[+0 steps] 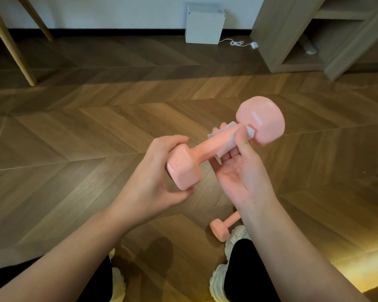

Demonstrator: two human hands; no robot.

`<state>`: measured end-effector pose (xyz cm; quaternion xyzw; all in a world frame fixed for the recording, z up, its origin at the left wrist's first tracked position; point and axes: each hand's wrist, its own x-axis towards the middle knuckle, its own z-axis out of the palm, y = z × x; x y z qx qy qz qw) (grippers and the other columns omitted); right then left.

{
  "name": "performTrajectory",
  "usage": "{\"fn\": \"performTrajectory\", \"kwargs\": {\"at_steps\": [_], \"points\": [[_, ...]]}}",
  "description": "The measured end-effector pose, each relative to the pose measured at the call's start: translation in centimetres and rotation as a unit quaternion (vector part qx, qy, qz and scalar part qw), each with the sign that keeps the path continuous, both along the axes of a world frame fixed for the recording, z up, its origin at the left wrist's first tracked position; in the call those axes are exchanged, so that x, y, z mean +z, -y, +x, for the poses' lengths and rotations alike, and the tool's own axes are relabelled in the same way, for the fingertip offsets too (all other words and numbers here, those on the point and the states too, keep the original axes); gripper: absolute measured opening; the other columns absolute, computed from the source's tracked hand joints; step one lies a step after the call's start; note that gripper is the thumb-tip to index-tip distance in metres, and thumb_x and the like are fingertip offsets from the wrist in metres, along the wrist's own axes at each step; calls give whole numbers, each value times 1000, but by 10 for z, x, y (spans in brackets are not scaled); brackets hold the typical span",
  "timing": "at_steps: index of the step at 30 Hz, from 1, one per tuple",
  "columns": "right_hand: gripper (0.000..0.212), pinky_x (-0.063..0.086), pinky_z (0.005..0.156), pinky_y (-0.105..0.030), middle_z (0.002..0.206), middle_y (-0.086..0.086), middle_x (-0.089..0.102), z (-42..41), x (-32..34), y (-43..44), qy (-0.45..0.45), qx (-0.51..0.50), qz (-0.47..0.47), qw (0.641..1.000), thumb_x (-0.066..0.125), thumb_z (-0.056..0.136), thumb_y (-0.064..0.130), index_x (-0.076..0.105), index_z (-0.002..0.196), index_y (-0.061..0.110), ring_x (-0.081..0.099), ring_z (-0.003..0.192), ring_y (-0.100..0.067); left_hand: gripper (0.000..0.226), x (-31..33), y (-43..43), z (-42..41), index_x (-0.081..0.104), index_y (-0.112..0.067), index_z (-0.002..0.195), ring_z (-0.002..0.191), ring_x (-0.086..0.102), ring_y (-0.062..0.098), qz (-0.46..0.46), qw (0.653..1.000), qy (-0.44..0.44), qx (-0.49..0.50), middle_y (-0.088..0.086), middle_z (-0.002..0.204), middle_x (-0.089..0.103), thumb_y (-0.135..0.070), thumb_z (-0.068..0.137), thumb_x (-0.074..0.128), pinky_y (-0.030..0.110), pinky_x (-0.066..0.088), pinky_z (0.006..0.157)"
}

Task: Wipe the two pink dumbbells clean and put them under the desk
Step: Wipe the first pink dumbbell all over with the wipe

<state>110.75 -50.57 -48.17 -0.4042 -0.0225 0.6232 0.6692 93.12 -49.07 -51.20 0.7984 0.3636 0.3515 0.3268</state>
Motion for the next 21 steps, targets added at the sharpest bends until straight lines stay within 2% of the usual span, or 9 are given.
{"fn": "performTrajectory", "kwargs": {"at_steps": [4, 7, 10, 14, 17, 19, 21], "points": [[55, 55, 94, -38, 114, -10, 68, -8, 2, 4, 7, 52, 0, 999, 68, 76, 31, 61, 125, 6, 69, 103, -20, 88, 5, 2, 5, 35, -27, 134, 120, 54, 15, -77, 995, 55, 11, -6, 127, 50, -19, 65, 88, 16, 40, 96], [54, 54, 94, -37, 114, -12, 69, -18, 1, 7, 28, 102, -6, 994, 67, 78, 30, 61, 125, 6, 67, 107, -23, 86, 8, 1, 8, 33, -23, 134, 119, 54, 9, -83, 993, 79, 5, -21, 126, 48, -18, 66, 85, 15, 42, 93], [54, 53, 92, -34, 117, -9, 71, -24, -3, 6, 57, 106, -22, 992, 69, 75, 26, 62, 126, 8, 67, 110, -22, 86, 9, 0, 7, 31, -21, 133, 116, 53, 2, -100, 992, 79, 5, -36, 120, 43, -16, 67, 85, 12, 42, 90], [49, 52, 97, -36, 115, -9, 72, -22, -3, 4, 82, 95, -32, 992, 71, 72, 22, 66, 119, 8, 67, 110, -22, 82, 10, -1, 7, 35, -25, 130, 107, 56, -6, -203, 974, 101, -2, -43, 106, 47, -13, 65, 84, 12, 46, 85], [53, 56, 89, -36, 115, -12, 71, -15, 2, 3, 58, 88, -16, 994, 71, 72, 22, 63, 121, 5, 70, 101, -22, 77, 12, -2, 6, 42, -28, 126, 103, 59, -9, -333, 928, 169, -19, -34, 109, 58, -27, 60, 83, 16, 50, 82], [50, 56, 91, -40, 108, -9, 72, -8, 6, 2, 43, 81, 1, 996, 71, 72, 22, 64, 119, 8, 71, 97, -22, 76, 10, -4, 4, 47, -23, 127, 110, 60, 3, -406, 891, 199, -37, -16, 119, 62, -36, 59, 78, 29, 52, 90], [50, 58, 84, -38, 102, -5, 73, 2, 10, 1, 33, 55, 18, 998, 71, 71, 23, 64, 119, 11, 72, 93, -19, 68, 9, -4, 1, 49, -13, 125, 107, 59, 16, -450, 865, 209, -80, 4, 116, 60, -35, 65, 74, 37, 49, 92]]}}
